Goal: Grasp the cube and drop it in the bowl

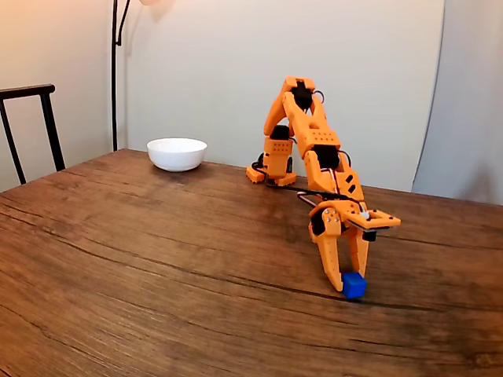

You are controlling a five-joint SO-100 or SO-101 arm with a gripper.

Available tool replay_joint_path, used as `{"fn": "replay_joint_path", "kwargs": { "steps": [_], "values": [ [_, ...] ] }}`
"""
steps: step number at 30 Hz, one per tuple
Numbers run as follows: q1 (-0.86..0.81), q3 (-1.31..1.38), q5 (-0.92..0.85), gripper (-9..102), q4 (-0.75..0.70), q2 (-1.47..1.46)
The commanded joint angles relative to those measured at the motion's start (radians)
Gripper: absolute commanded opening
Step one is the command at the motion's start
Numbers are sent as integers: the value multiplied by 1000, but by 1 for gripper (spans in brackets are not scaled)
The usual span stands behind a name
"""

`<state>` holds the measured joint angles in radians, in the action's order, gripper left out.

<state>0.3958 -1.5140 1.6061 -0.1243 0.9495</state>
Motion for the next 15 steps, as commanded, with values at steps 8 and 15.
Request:
{"fn": "replay_joint_path", "kwargs": {
  "steps": [8, 15],
  "values": [
    [-31, 26, 37, 5, 8, 77],
    [-49, 26, 117, 5, -14, 204]
  ]
}}
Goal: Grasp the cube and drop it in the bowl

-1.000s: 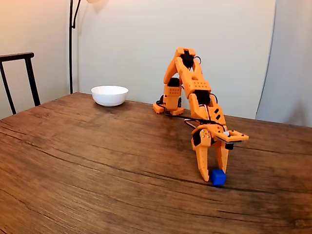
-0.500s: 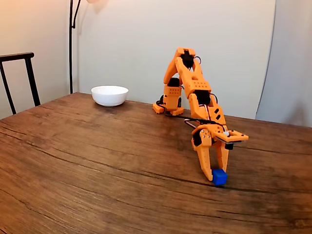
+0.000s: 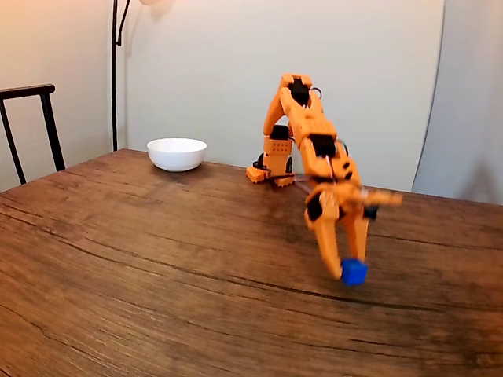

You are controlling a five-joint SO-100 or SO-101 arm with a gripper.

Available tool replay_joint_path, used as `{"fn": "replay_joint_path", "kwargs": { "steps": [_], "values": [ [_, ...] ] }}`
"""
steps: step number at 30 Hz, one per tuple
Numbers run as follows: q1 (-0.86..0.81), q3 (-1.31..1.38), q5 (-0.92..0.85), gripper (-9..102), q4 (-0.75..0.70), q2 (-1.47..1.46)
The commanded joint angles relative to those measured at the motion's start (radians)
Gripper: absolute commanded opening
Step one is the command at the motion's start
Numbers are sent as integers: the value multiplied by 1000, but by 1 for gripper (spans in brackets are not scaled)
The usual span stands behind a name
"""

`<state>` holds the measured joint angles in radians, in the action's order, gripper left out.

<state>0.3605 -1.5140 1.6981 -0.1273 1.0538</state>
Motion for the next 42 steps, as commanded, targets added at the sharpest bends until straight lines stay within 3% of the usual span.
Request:
{"fn": "replay_joint_path", "kwargs": {
  "steps": [1, 15, 30, 42],
  "values": [
    [-21, 17, 29, 4, -26, 124],
    [-120, -132, 155, 5, -561, 647],
    [-321, -410, 193, 5, -744, 1098],
    [-607, -578, 193, 4, -962, 1506]
  ]
}}
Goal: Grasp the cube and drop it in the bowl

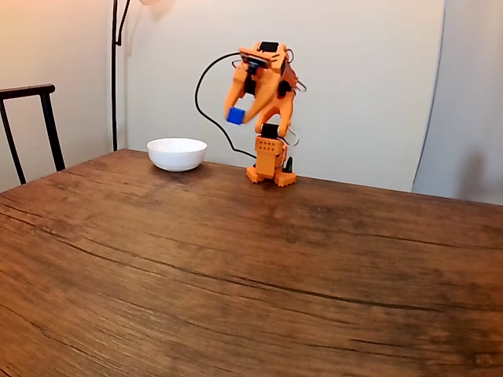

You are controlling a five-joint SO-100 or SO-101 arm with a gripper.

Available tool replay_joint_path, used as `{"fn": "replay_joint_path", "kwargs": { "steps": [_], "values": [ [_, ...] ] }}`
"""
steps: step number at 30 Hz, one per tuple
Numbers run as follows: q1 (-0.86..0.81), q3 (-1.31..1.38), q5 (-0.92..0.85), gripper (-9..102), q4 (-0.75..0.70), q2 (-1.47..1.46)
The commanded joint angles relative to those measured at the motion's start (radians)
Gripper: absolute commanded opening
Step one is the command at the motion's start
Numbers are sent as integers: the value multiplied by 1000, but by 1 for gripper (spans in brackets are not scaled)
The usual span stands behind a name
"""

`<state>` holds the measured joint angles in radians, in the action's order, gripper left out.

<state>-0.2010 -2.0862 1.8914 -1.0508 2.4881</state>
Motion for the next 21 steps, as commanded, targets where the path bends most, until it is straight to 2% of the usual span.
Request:
{"fn": "replay_joint_path", "kwargs": {
  "steps": [1, 21],
  "values": [
    [-74, -18, 0, 4, -60, 104],
    [-500, -179, 0, 4, -362, 558]
  ]
}}
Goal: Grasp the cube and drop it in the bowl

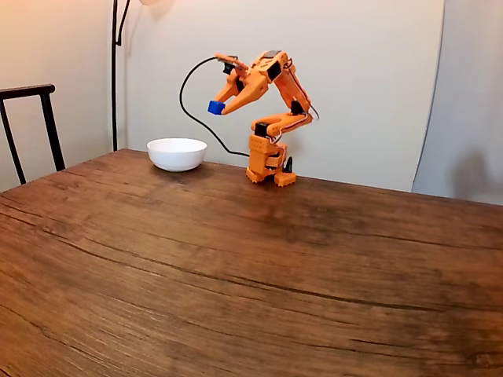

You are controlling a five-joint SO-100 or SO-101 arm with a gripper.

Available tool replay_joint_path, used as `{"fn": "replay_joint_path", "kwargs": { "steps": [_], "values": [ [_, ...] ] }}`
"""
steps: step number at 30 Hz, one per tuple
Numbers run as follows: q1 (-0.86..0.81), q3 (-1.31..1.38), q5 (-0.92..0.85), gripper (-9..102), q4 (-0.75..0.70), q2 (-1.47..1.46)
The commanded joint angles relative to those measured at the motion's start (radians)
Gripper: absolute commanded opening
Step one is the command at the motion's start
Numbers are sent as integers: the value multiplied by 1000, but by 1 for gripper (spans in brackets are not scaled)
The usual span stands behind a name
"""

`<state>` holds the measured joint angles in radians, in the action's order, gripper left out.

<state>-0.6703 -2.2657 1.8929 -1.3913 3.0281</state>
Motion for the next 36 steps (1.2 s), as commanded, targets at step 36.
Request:
{"fn": "replay_joint_path", "kwargs": {
  "steps": [36],
  "values": [
    [-765, -178, 201, 4, -29, 152]
  ]
}}
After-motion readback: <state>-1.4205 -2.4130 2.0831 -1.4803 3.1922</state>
